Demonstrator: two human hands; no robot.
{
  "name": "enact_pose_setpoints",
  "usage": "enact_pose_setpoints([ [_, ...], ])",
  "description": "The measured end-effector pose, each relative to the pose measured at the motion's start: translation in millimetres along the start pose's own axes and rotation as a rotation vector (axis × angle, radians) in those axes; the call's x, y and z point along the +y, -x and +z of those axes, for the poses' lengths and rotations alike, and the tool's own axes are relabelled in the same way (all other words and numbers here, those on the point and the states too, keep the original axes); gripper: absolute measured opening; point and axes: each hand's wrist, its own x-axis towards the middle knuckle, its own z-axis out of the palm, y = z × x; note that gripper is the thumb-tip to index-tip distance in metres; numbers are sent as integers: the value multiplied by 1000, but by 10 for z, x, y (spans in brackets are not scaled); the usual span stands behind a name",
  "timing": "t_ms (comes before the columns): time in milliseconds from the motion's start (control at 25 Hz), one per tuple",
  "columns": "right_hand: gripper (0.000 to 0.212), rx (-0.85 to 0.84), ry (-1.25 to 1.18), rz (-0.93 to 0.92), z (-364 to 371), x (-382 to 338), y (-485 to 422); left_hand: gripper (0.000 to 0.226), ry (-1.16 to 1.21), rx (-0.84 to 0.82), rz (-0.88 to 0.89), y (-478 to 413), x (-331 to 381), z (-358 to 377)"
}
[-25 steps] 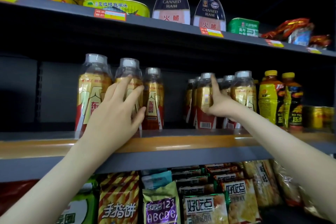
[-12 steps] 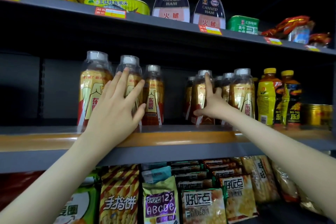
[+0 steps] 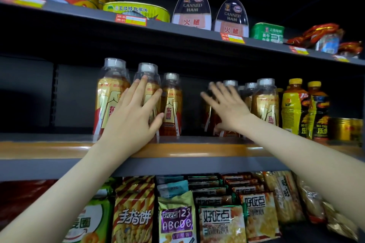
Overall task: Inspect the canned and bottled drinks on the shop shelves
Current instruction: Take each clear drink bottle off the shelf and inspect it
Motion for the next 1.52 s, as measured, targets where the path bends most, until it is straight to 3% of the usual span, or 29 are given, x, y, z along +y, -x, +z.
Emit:
enact_pose_setpoints([
  [80,102,-75,115,-175,19,-33,-127,63,-4,11,8,7,-3,5],
  [240,73,-298,377,-171,156,-35,-298,60,-18,42,18,36,-10,48],
  [520,69,-358,488,-145,200,0,-242,62,-25,38,12,51,-3,53],
  [560,68,-347,439,-136,184,14,-243,62,-22,35,12,50,-4,49],
  [640,66,-259,120,-98,89,19,-237,61,-22,30,11,53,-12,42],
  [760,69,-22,-706,67,-208,-154,-207,59,-33,37,0,54,-5,56],
  [840,85,-15,-1206,110,-434,-400,-183,58,-31,40,-11,48,23,63],
  [880,94,-45,-1341,107,-512,-525,-194,59,-26,40,-18,41,28,56],
  [960,107,-88,-1390,93,-584,-722,-256,60,-10,24,-26,30,18,22],
  [1160,120,22,-1412,157,-560,-756,-268,61,34,-21,-13,44,0,4],
  [1360,101,203,-1298,164,-647,-523,216,61,144,-55,-66,4,110,-93],
  [1520,82,461,-1388,71,-856,-351,686,81,628,-171,-177,-141,473,-382],
])
